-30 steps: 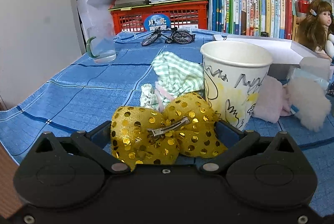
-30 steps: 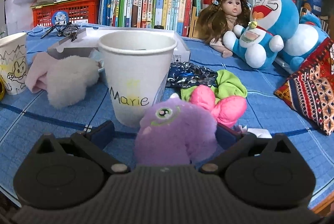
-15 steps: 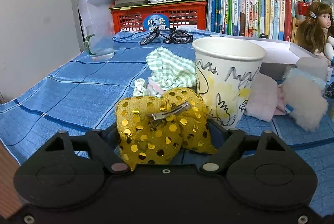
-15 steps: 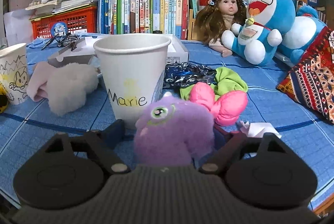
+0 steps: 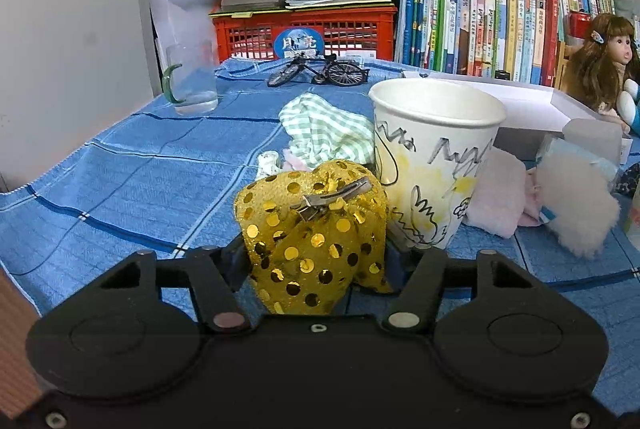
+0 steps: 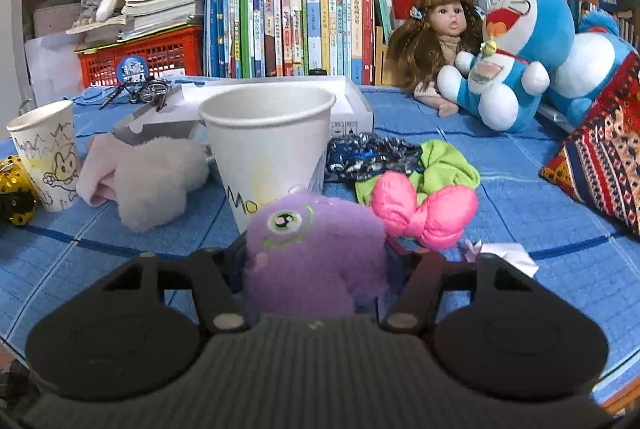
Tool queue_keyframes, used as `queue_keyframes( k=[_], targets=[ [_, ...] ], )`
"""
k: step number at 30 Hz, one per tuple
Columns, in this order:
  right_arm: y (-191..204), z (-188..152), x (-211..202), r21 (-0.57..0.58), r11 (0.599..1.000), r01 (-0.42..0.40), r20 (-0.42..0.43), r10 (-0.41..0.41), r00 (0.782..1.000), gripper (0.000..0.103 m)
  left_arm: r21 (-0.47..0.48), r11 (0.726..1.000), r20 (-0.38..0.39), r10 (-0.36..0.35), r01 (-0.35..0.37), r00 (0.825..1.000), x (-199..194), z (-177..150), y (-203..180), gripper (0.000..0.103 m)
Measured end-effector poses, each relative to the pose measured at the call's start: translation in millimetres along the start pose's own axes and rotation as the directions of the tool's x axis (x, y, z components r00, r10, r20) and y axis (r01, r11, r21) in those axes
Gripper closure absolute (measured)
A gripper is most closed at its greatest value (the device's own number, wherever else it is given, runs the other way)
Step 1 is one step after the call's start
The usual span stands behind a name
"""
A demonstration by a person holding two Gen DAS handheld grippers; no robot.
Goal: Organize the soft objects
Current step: 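Carry the gold bow in the left tool while the right tool carries the purple plush toward the white box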
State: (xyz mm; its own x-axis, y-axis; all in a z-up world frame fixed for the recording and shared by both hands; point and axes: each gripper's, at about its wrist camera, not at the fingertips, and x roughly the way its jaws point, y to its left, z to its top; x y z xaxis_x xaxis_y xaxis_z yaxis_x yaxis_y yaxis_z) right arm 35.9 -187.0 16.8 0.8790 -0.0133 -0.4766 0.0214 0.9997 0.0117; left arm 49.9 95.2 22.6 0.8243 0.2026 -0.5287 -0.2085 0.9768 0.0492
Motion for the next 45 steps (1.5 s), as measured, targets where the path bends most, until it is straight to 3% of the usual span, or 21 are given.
queue_keyframes(
  k=[9, 20, 29, 40, 45],
  targets=[
    [4, 4, -11, -0.025, 1.0, -0.009, 0.009, 0.01, 1.0, 0.037, 0.001, 1.0, 0.026, 0.026, -0.026, 0.999, -13, 0, 2, 0.042],
    [-20, 21, -28, 0.026, 0.992, -0.123, -0.046, 0.124, 0.991, 0.037, -0.008, 0.999, 0.067, 0.036, -0.036, 0.997, -47, 13, 28, 0.042],
    [-47, 43, -38, 0.032, 0.994, -0.107, -0.047, 0.108, 0.993, 0.037, 0.012, 0.999, 0.114, 0.047, -0.049, 0.992, -72, 38, 38, 0.042],
    [-71, 90, -35, 0.071, 0.984, -0.163, -0.027, 0.165, 0.986, 0.037, 0.092, 0.996, 0.189, -0.014, -0.004, 0.982, -86, 83, 11, 0.04],
    [-69, 115, -21, 0.067, 0.978, -0.199, -0.024, 0.201, 0.979, 0.037, 0.114, 0.992, 0.184, -0.071, 0.05, 0.98, -77, 104, -11, 0.04]
  ],
)
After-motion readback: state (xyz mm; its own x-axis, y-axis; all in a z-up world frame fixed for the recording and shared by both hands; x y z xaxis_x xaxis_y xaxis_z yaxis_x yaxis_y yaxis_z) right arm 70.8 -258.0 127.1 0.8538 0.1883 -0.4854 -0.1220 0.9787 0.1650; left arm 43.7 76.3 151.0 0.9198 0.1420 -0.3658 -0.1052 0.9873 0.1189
